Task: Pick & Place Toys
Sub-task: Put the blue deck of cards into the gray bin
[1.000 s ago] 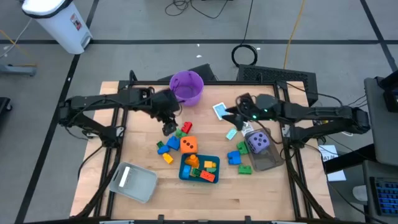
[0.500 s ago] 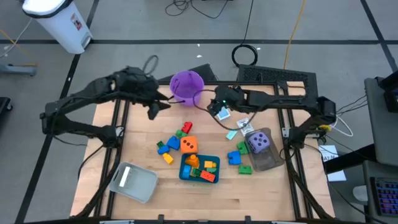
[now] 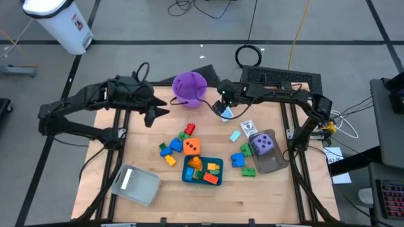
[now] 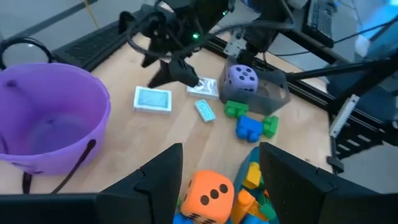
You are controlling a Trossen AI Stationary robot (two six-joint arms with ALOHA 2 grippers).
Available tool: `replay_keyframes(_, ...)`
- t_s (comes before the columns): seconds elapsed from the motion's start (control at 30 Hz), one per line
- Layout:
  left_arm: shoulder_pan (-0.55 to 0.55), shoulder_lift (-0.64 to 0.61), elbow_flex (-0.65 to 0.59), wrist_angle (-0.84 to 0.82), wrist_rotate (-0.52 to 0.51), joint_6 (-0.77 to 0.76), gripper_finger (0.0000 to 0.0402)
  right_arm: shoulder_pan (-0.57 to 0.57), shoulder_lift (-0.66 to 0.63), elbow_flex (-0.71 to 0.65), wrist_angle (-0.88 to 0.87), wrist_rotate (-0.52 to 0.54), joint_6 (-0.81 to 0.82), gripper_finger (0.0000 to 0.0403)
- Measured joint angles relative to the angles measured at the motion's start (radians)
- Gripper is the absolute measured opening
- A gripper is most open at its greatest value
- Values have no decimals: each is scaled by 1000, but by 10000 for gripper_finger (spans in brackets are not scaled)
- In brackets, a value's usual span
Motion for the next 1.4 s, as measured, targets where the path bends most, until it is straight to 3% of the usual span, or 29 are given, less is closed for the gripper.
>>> replay_keyframes(0.33,-57,28,-2,44,-101,-42,218,-61,18,-52,37,-21,-51,326)
replay_keyframes(0.67,-57,72,-2,70,-102,-42,218,-64,18,-55,45,-24,-77,327)
replay_keyframes(0.87,-62,88,-1,74,-101,-44,218,-64,18,-55,55,-101,-78,356)
replay_keyframes(1.07,-62,101,0,76,-100,-46,218,-63,17,-74,72,-103,-34,395)
replay_keyframes(1.4,-62,100,-1,78,-100,-54,218,-63,18,-84,114,-101,14,398)
